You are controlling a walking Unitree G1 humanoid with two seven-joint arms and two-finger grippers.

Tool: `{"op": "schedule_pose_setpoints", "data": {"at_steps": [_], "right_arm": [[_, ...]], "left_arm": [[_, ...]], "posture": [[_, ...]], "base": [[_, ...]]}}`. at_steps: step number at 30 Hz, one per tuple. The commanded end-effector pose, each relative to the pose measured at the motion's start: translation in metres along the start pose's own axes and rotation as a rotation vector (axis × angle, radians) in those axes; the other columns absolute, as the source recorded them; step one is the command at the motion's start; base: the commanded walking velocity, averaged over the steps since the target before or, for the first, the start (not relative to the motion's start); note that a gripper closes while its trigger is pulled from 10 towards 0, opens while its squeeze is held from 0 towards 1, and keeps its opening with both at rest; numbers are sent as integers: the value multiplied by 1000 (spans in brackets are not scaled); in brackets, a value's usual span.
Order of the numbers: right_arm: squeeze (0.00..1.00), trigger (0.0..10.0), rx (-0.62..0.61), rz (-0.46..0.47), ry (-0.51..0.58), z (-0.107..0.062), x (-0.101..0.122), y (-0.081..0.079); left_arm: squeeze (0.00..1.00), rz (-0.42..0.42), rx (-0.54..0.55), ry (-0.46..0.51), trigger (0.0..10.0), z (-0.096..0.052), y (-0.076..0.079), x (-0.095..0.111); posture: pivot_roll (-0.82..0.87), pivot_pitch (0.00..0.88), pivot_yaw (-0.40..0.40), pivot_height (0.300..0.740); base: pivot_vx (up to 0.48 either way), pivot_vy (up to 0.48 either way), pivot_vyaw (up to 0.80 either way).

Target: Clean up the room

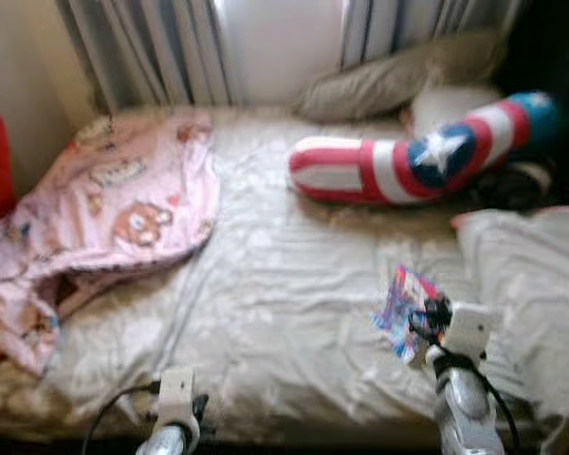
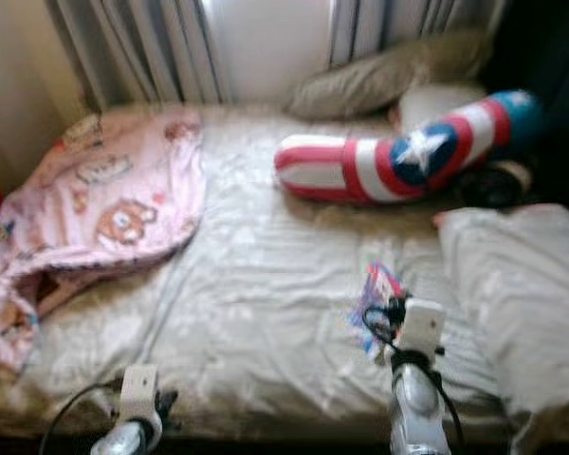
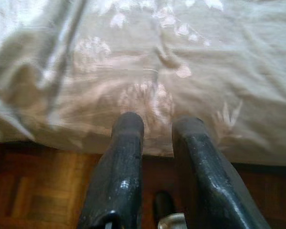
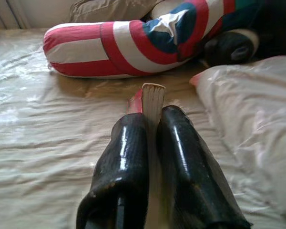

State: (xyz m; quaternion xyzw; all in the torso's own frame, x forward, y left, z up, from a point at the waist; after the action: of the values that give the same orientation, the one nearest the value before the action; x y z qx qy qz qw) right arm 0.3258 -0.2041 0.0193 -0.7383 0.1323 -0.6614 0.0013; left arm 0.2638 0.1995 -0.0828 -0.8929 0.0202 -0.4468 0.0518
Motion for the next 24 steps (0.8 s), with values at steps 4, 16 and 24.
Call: {"op": "schedule_pose_setpoints", "data": {"at_steps": [4, 16, 24], "right_arm": [[0, 10000, 32, -3, 46, 5, 12, -10], [0, 10000, 31, 4, 45, 5, 11, -10], [0, 10000, 33, 7, 51, 5, 12, -11]], "left_arm": [[0, 17, 9, -41, 10000, -3, -4, -10], [0, 6, -9, -53, 10000, -4, 0, -15], [0, 13, -31, -53, 10000, -4, 3, -15]], "posture": [[-58, 47, -12, 740], [-58, 46, -13, 740], [-58, 46, -12, 740]], "base": [[0, -210, 0], [0, 0, 0], [0, 0, 0]]}}
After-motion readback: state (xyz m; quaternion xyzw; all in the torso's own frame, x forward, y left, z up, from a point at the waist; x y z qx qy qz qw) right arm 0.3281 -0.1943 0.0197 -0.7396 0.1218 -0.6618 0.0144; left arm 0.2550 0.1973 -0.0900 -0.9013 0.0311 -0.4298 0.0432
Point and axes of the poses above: a point about 5 cm out from each wrist's last joint towards the gripper, its own z axis pointing out of the wrist towards the gripper, its own x axis along the axis of the wrist's last joint, y = z × x, the point moved 5 cm from there along z, pointing out of the wrist towards the gripper, and after that the axes turned 6 degrees about z, right-handed, at the moved point
